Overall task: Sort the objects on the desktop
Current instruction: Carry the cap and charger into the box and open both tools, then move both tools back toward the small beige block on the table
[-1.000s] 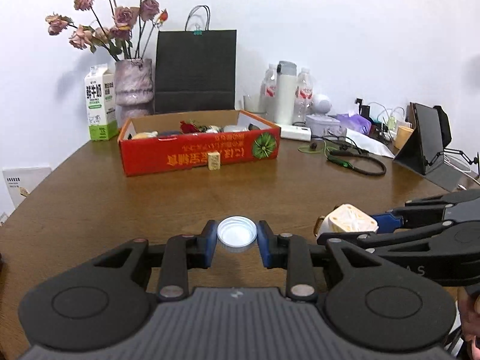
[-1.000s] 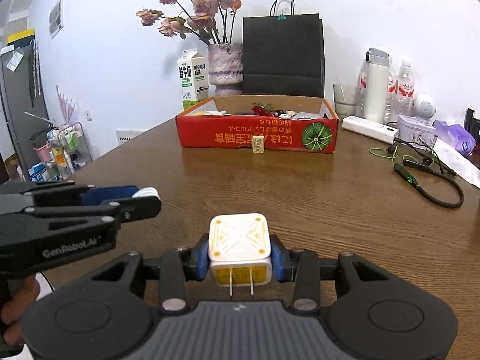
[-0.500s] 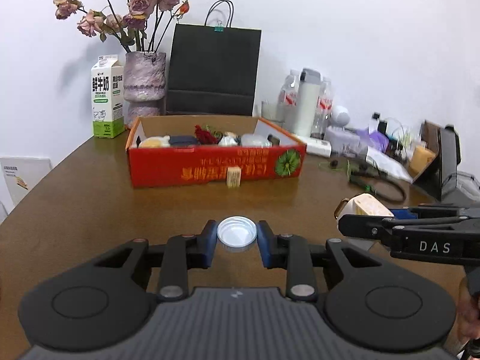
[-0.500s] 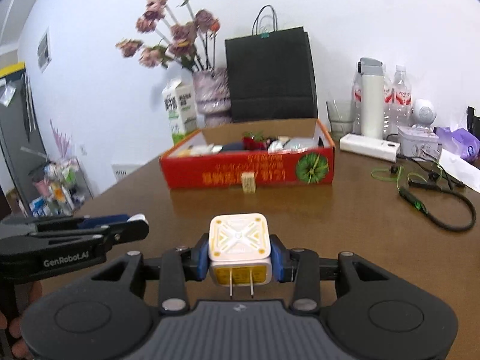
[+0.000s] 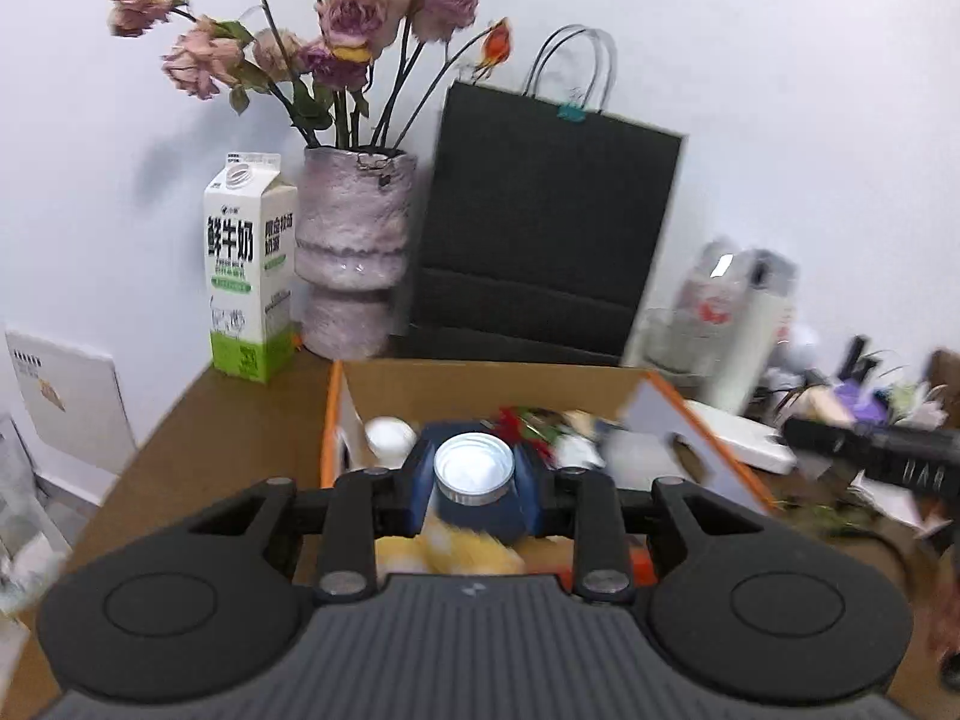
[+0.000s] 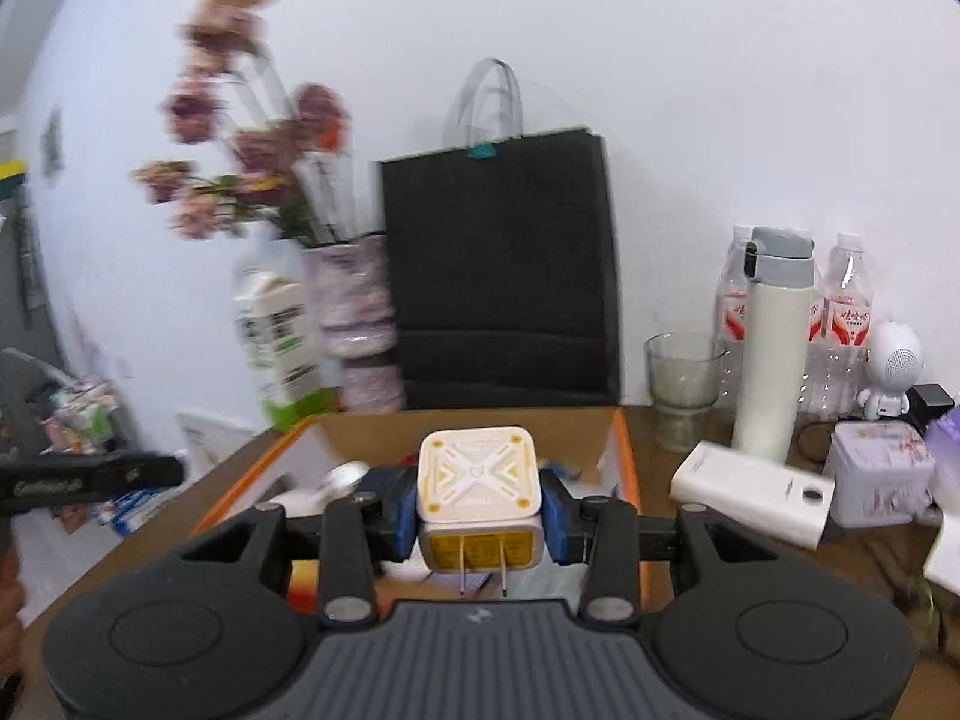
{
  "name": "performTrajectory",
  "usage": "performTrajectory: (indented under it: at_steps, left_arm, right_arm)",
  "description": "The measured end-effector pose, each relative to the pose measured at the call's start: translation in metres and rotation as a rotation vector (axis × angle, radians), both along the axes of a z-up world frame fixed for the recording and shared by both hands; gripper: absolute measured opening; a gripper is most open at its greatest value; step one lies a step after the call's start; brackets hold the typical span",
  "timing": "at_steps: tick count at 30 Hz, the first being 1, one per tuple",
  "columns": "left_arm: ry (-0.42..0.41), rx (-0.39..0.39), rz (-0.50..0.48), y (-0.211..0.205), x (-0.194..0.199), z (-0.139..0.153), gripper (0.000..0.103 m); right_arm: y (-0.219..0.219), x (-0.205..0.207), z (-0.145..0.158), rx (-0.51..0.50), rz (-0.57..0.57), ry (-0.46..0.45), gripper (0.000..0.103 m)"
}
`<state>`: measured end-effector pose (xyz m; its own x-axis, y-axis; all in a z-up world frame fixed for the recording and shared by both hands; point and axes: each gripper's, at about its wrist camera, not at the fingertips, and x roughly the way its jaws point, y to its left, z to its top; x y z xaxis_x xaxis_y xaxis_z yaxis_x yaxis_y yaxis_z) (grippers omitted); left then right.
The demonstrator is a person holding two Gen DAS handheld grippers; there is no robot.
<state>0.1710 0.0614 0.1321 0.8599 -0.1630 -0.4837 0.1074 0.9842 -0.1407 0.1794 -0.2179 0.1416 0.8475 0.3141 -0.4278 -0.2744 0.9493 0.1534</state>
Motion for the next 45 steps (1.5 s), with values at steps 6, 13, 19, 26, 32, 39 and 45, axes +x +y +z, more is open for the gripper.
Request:
performTrajectory:
  at_steps: [6,13,19,26,32,39,45]
  left_arm:
    - [0.121,0.074,0.027,-0.004,0.105,-0.021,0.03]
    - [0.287,0.129,0.012,-0.011,0.182,-0.065,0.03]
    - [0.282,0.093,-0.012,-0.013,0.191,-0.059,0.065]
    - [0.266,0.034,0.126,-0.007,0.151,-0.034,0.081]
    - [0.222,0.02,0.104,-0.036,0.077,-0.031,0.096]
    - [0.132,0.064,0.085,-0.059,-0.019,-0.039,0.101]
    - [0.095,0.082,0.043,-0.069,-0.11,-0.076,0.103]
  right_arm:
    - [0.004,0.125,-0.014,-0.027,-0.05,0.166,0.038]
    - [0.036,0.216,-0.069,-0.228,-0.101,0.311,0.038]
    - [0.038,0.229,-0.08,-0.212,-0.153,0.319,0.056]
    - [0.035,0.191,-0.051,-0.174,-0.095,0.296,0.077]
    - [0.027,0.137,-0.041,-0.147,-0.066,0.305,0.079]
    - [0.013,0.027,-0.032,-0.086,-0.019,0.216,0.087]
    - [0.005,-0.08,-0.055,-0.084,-0.032,0.143,0.088]
